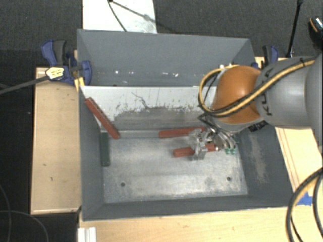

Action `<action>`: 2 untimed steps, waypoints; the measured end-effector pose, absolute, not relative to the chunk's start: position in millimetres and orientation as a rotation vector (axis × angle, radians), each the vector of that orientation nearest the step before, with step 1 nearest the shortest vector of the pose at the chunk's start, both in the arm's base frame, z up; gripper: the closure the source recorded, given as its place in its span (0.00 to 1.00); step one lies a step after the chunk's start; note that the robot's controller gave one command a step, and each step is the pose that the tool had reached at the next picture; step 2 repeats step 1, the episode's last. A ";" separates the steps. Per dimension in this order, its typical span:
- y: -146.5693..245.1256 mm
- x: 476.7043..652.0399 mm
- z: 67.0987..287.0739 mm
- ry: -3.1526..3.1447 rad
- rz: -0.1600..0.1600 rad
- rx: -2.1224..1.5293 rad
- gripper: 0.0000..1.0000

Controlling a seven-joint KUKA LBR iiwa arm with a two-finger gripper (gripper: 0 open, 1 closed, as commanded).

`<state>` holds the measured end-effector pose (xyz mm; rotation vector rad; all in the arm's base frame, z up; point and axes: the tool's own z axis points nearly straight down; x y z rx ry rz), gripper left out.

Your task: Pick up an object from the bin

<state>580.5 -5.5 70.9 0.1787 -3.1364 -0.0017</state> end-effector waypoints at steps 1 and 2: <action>1.3 578.0 214.0 -3.147 0.001 0.184 1.00; 1.3 578.0 214.0 -3.147 0.001 0.184 1.00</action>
Offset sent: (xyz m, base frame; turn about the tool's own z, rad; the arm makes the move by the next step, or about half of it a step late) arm -0.0048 0.0071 0.1374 -0.0089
